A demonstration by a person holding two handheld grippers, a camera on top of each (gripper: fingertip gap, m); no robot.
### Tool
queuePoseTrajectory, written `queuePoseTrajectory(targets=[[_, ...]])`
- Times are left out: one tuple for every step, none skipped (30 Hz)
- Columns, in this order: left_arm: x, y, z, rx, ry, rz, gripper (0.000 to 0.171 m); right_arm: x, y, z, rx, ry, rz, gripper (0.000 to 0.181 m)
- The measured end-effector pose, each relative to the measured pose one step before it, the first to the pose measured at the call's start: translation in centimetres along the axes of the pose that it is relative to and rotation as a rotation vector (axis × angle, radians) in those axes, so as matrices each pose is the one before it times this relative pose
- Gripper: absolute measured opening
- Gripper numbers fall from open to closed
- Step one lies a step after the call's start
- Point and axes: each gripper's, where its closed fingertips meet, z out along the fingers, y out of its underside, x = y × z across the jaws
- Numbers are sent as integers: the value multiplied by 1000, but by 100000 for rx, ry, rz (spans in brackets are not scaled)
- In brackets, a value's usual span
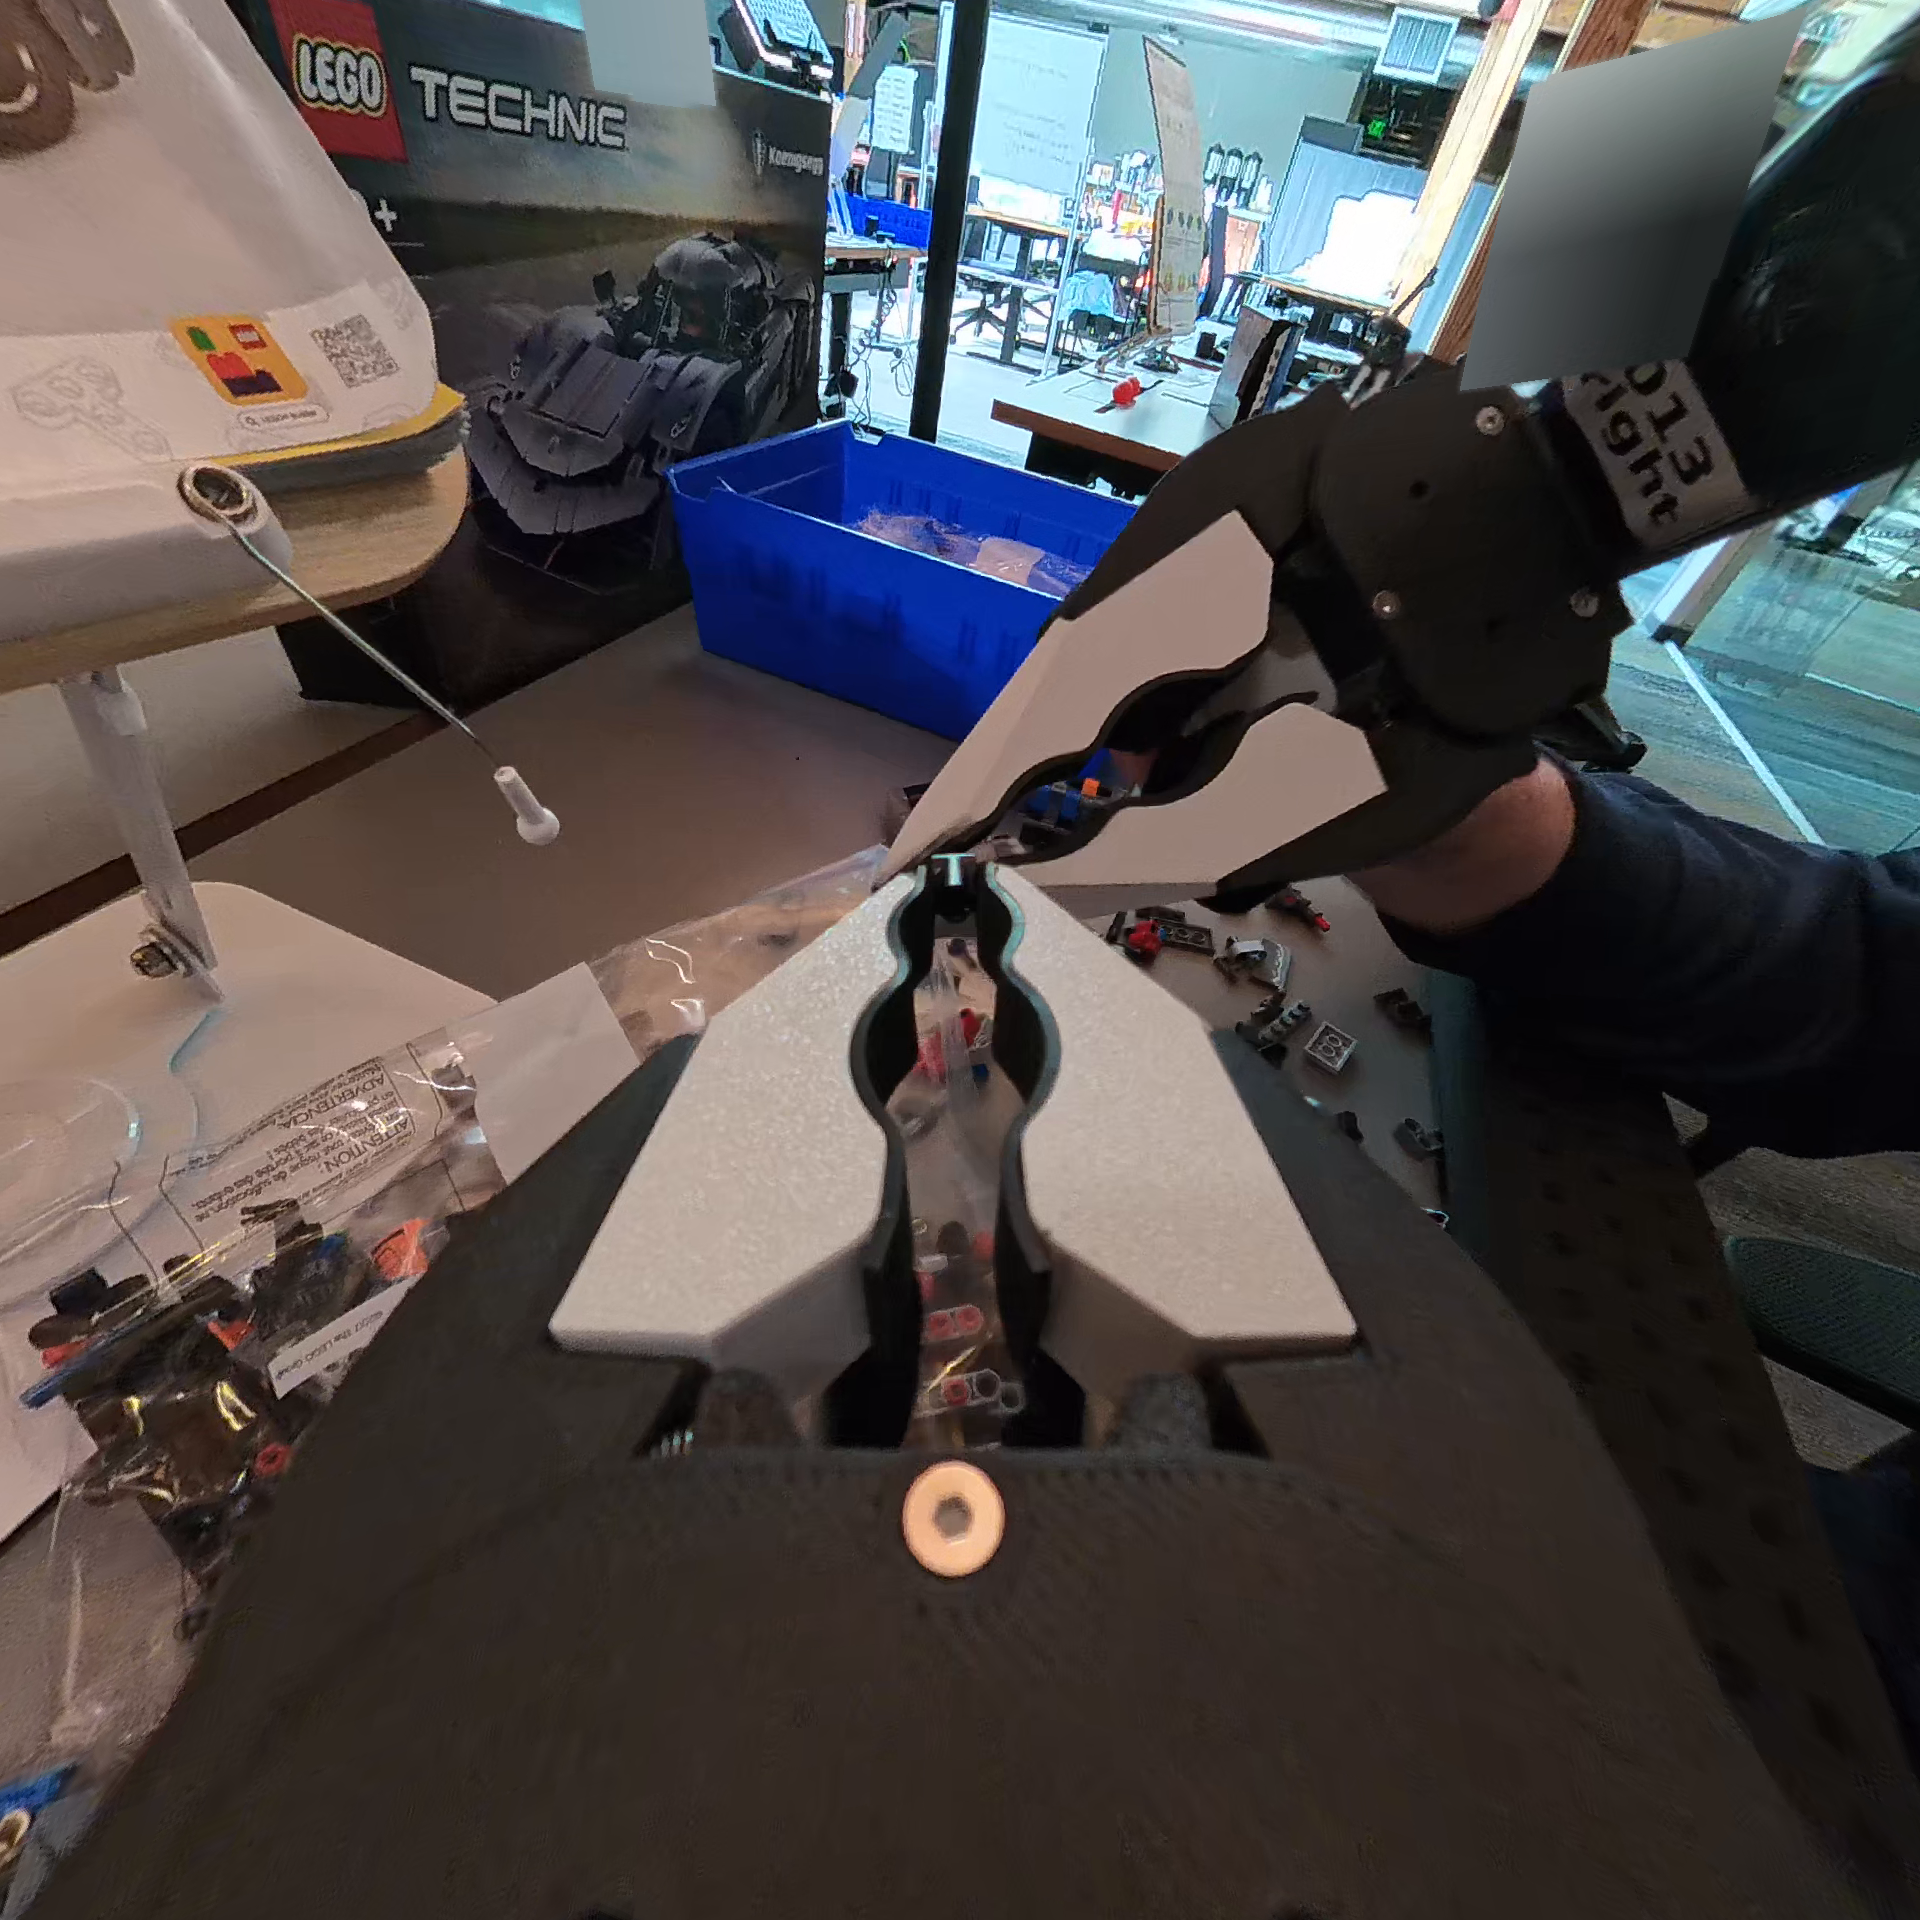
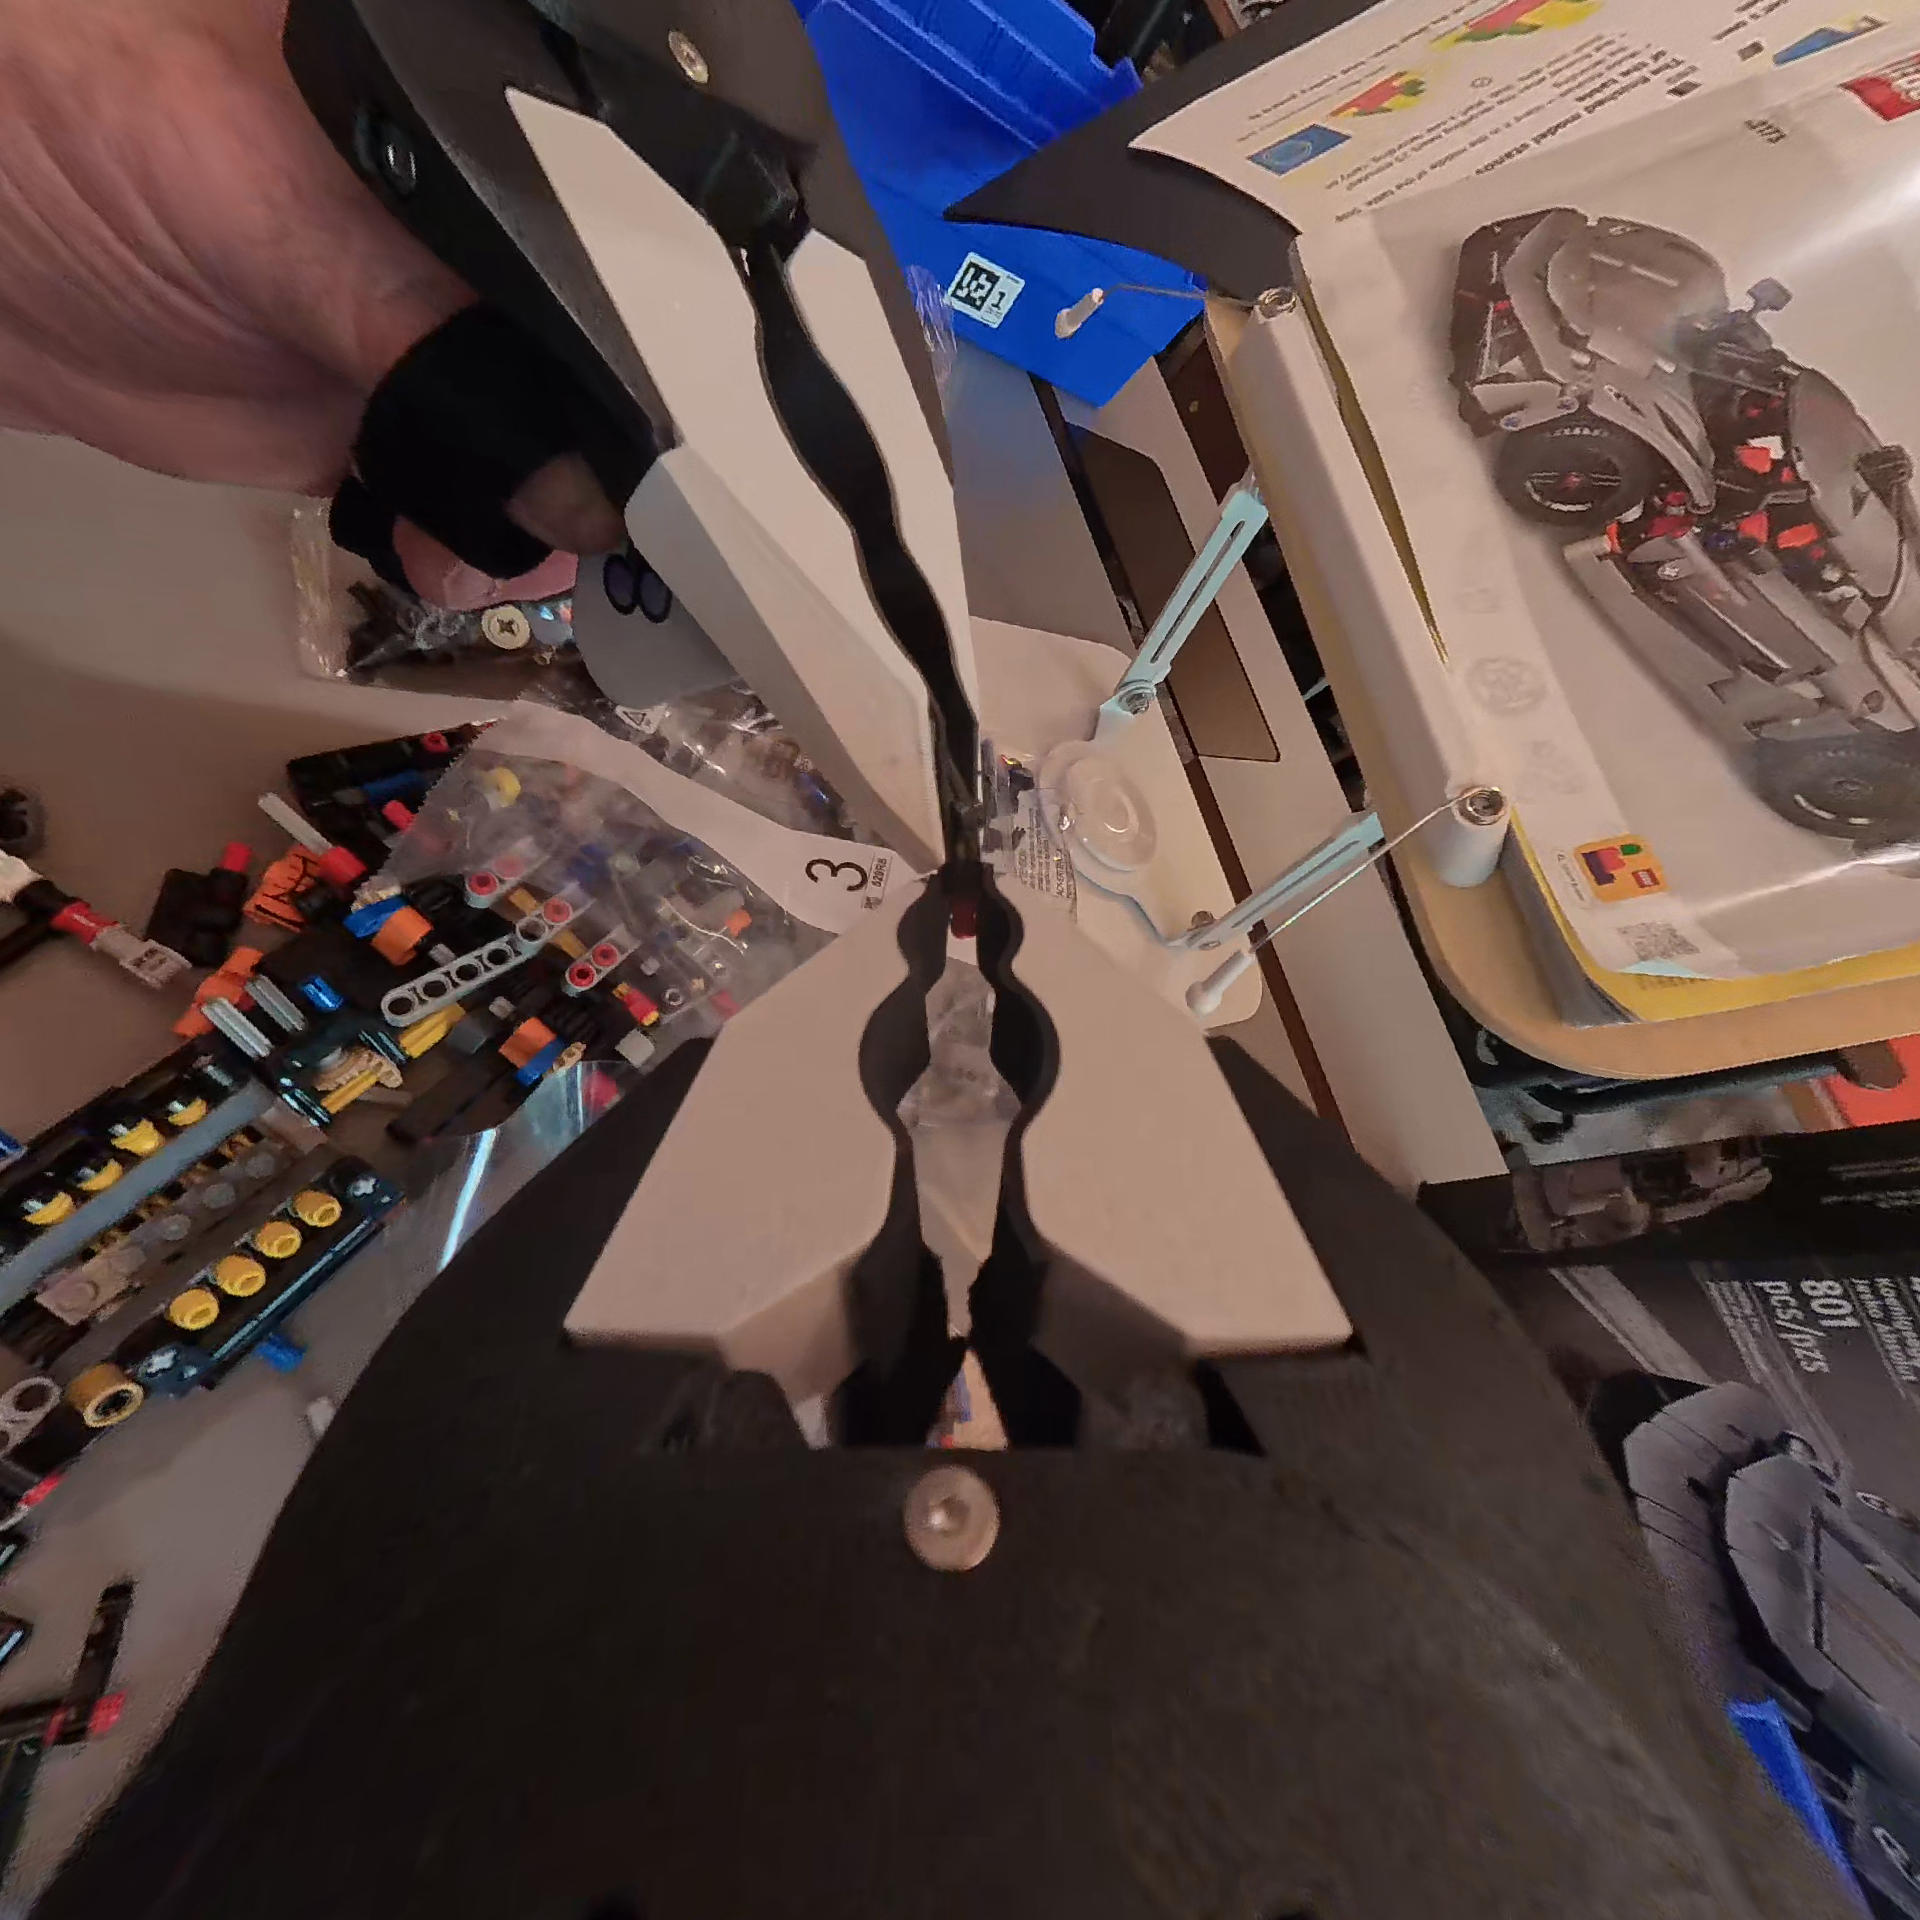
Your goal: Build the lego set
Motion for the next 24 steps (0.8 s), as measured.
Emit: queuePoseTrajectory(targets=[[-4, 44, 33, -199, -266, -71, 4, -5, 185, 49, -1200, 701, -1536, 1], [71, -95, -64, 513, 585, -871, 4, 11, 68, -3, -670, 576, -1196, 1], [61, -102, -51, 561, 718, -1007, 4, 39, -67, -77, 181, 570, -862, 1], [62, -8, -29, 93, 606, -562, 5, 36, -103, -71, 165, 412, -680, 1], [85, -13, -35, -29, 418, 168, 5, -30, -47, -53, 90, -136, -309, 1], [101, -115, -53, 652, 396, 33, 4, -44, -69, -62, 660, -575, 174, 1], [112, -99, -13, 849, 1388, -1208, 4, -26, -118, -104, 1309, -849, 863, 1], [57, -63, 34, 663, 1426, -1556, 4, 1, -81, -116, 952, -842, 711, 1], [-8, 19, 38, -33, 504, -772, 4, 34, 0, -83, 11, -116, -101, 1], [-32, 90, 8, -653, -209, -112, 4, 8, 69, -8, -603, 372, -497, 1], [5, 45, -9, -169, -282, 35, 4, -38, 77, 29, -566, 74, -329, 1], [54, -61, -17, 529, -42, -609, 4, -45, 17, -12, -108, -375, 126, 1], [26, -59, 17, 280, -273, -250, 4, 4, -35, -58, 253, -285, 293, 1], [13, 27, 27, -562, -311, 488, 4, 45, -3, -55, 60, 209, -299, 1], [51, -33, -19, -268, 381, 159, 4, 17, 27, -31, -157, 322, -712, 1], [68, -112, -81, 587, 898, -905, 4, 2, -47, -52, 359, 10, -54, 1], [79, -68, -41, 892, 1645, -2426, 4, -10, -117, -70, 658, -183, 341, 1], [26, 22, -4, 491, 1341, -1808, 4, 1, -77, -68, 367, -167, -56, 1], [-24, 23, 6, -159, 223, -547, 4, -17, 20, -42, -79, -248, -242, 1], [27, 17, 10, -221, 351, -169, 4, -16, 40, 2, 24, -117, 0, 1], [97, -85, -53, 513, 1001, -579, 4, -21, -13, -37, 434, -330, 228, 1], [117, -145, -81, 747, 754, -400, 4, -16, -117, -99, 1256, -874, 1003, 0], [20, -61, -21, 11, -343, 485, 4, -14, -177, -95, 1822, -1188, 1726, 0], [-19, 90, 23, -761, -355, 704, 4, -2, -43, -42, 877, -752, 1010, 0]])
